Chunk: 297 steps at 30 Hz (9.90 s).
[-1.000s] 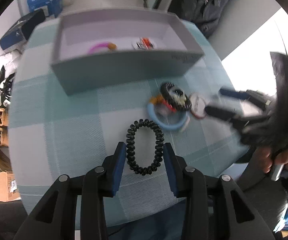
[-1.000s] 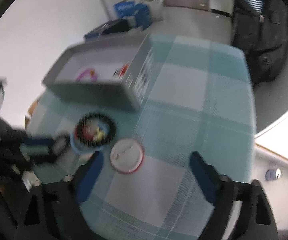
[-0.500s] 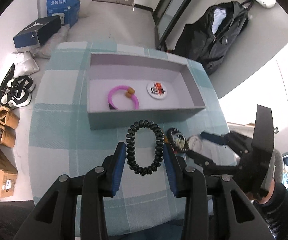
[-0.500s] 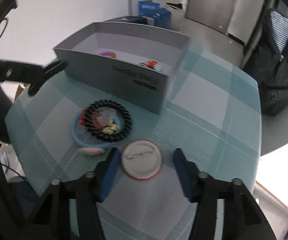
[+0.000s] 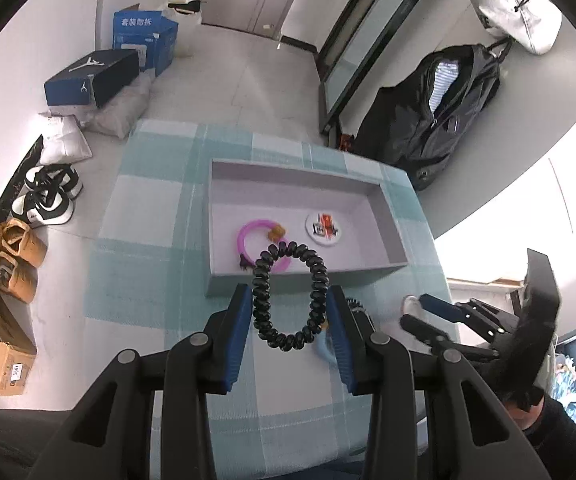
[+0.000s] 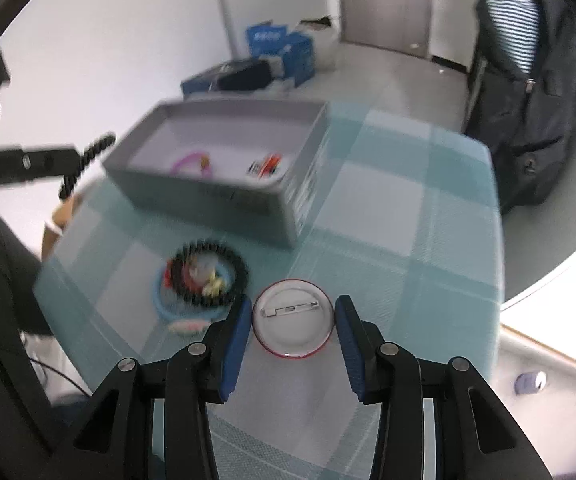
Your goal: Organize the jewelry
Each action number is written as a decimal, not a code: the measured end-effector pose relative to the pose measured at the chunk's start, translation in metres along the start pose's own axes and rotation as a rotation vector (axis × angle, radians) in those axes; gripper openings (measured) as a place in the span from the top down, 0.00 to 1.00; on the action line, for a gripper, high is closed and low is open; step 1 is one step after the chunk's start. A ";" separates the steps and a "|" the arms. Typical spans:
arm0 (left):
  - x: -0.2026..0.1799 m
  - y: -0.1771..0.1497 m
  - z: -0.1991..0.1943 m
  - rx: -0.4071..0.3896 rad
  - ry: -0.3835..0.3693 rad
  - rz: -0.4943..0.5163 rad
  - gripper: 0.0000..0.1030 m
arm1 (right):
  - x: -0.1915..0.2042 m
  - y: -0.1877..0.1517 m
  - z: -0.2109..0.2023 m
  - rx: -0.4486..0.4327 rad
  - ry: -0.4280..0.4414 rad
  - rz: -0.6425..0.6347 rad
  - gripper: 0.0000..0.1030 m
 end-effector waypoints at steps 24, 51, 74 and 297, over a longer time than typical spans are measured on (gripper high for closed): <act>0.004 0.032 0.042 0.026 0.030 0.077 0.75 | 0.015 0.109 -0.014 -0.097 0.172 0.114 0.60; 0.009 0.030 0.034 -0.009 0.081 0.046 0.42 | -0.019 0.098 -0.019 -0.094 0.109 0.240 0.24; 0.014 -0.037 0.041 0.105 0.122 0.070 0.41 | 0.003 0.020 0.001 0.040 0.182 0.253 0.14; -0.003 0.029 0.002 -0.094 -0.125 0.034 0.38 | 0.007 0.055 -0.051 -0.136 0.342 0.107 0.34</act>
Point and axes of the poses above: each gripper's, at about its wrist camera, not at the fingertips, and z roughly the way its jaws point, x to its left, y to its top, the point moved 6 cm from there along z, roughly the way its jaws point, and after that the axes turned 13 degrees about -y, right-handed, at the moved point
